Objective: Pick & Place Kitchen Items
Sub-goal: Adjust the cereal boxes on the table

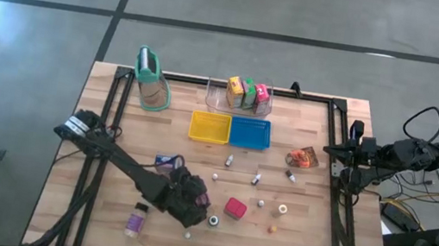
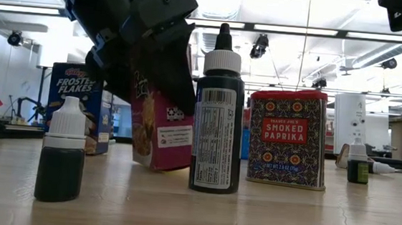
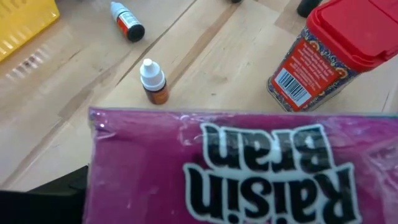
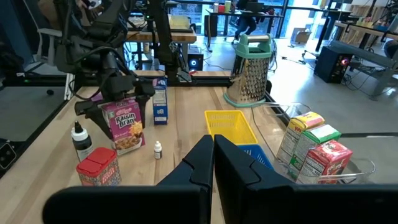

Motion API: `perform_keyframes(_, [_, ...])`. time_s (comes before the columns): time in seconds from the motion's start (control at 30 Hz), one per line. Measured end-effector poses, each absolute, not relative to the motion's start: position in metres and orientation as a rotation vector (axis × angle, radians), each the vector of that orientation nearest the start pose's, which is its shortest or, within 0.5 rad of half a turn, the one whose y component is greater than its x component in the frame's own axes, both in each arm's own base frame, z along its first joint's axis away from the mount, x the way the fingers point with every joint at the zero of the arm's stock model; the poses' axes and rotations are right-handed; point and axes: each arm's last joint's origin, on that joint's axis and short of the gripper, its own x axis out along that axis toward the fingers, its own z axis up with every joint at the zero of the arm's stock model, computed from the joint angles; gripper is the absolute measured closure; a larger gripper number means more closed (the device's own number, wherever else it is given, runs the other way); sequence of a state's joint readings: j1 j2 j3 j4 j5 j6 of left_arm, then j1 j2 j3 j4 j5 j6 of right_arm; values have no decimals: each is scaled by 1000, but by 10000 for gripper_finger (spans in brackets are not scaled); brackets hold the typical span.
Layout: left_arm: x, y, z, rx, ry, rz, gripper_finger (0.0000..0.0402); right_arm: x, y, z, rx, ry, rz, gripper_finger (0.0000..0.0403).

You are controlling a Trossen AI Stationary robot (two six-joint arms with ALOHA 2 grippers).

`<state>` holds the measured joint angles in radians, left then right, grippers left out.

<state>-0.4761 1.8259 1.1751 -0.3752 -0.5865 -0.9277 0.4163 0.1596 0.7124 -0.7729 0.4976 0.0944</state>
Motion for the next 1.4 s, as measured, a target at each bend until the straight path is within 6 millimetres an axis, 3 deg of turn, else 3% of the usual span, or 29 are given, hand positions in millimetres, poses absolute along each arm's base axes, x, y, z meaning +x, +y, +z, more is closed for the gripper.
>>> perform_keyframes(1.1, [340, -142, 187, -367, 774, 486, 4, 31, -2, 305, -3, 193, -91, 394])
perform_keyframes(1.4, [341, -141, 187, -368, 781, 481, 37, 31, -2, 305, -3, 193, -90, 394])
